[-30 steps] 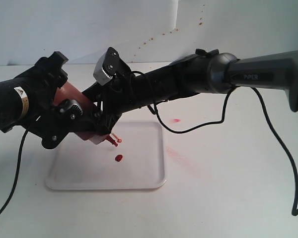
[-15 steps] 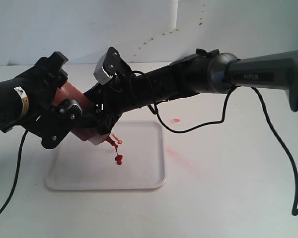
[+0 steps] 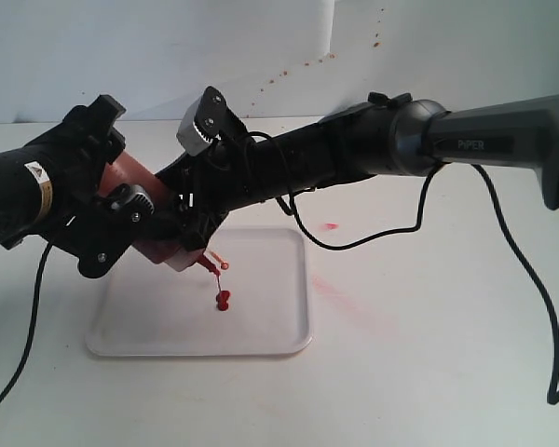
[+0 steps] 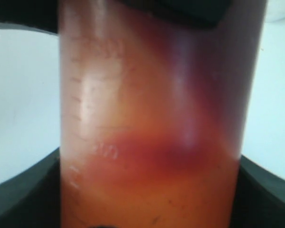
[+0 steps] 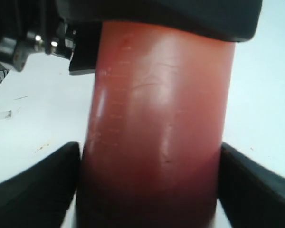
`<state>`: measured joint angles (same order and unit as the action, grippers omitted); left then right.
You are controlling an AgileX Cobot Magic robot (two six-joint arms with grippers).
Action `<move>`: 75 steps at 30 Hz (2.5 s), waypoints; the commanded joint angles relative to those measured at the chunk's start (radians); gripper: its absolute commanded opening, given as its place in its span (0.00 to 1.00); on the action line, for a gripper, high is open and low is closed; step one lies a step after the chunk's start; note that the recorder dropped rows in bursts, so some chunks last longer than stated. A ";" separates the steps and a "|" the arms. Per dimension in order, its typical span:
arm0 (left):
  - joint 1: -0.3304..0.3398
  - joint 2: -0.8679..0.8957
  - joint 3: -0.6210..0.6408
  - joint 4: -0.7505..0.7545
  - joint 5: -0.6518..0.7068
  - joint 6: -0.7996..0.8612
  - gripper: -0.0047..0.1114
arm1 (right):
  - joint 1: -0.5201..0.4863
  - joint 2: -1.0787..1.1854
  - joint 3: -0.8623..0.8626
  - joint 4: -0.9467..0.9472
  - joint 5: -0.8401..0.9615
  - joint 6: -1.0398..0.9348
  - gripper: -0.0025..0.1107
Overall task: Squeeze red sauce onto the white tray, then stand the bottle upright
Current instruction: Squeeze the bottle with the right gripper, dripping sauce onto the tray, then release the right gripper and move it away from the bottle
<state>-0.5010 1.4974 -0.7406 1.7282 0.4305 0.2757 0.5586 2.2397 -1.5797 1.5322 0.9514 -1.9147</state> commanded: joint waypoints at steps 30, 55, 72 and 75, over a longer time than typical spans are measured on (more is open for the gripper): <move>-0.003 -0.009 0.033 -0.256 0.038 -0.175 0.04 | -0.007 -0.172 -0.005 -0.196 -0.008 0.029 0.95; -0.003 -0.066 0.033 -0.256 -0.054 -0.588 0.04 | -0.175 -0.260 -0.003 -0.468 0.270 0.430 0.95; 0.001 -0.237 0.109 -0.254 -0.099 -0.743 0.04 | -0.317 -0.245 0.062 -0.503 0.253 0.430 0.95; 0.001 -0.289 0.112 -0.254 -0.124 -0.751 0.04 | -0.278 -0.172 0.118 -0.407 0.163 0.392 0.95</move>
<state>-0.5010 1.2422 -0.6239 1.4693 0.3229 -0.4363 0.2602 2.0259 -1.4827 1.0415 1.1486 -1.4907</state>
